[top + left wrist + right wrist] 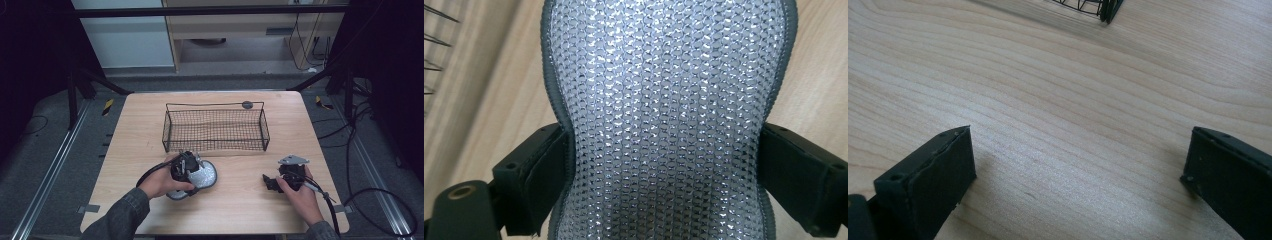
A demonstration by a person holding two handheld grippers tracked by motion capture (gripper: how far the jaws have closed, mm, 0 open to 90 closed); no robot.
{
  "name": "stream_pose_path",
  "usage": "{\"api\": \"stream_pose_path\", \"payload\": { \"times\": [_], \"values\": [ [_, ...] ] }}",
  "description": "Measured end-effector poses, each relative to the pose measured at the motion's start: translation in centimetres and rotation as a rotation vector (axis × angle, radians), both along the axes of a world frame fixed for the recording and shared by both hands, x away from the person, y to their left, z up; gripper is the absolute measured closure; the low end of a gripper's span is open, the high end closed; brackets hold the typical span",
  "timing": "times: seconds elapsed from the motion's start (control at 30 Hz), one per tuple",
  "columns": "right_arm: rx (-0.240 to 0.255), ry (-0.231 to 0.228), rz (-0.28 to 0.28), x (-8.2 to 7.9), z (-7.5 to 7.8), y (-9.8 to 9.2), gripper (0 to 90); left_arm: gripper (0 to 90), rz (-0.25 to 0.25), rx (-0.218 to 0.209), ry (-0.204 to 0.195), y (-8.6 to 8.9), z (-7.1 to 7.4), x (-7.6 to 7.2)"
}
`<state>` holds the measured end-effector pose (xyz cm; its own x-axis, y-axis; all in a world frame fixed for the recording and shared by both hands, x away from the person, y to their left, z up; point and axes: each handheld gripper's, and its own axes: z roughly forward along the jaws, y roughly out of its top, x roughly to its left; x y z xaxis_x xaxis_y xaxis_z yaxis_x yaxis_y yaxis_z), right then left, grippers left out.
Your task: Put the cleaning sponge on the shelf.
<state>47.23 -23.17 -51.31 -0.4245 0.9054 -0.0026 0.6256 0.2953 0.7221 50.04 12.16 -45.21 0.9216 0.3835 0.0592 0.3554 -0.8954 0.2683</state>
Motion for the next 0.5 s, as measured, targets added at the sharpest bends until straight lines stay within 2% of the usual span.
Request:
{"api": "stream_pose_path", "payload": {
  "times": [0.03,0.17,0.5],
  "values": [
    [0.0,0.0,0.0,0.0,0.0,0.0,0.4,9.8,0.0,0.0,0.0,0.0,0.0,0.0],
    [0.001,0.001,-0.001,0.0,0.0,0.0,0.3,9.8,-0.015,0.002,-0.042,0.7,1.5,-0.4],
    [0.001,0.001,-0.003,0.0,0.0,0.0,0.3,10.3,0.009,-0.018,-0.111,2.1,4.3,0.1]
  ]
}}
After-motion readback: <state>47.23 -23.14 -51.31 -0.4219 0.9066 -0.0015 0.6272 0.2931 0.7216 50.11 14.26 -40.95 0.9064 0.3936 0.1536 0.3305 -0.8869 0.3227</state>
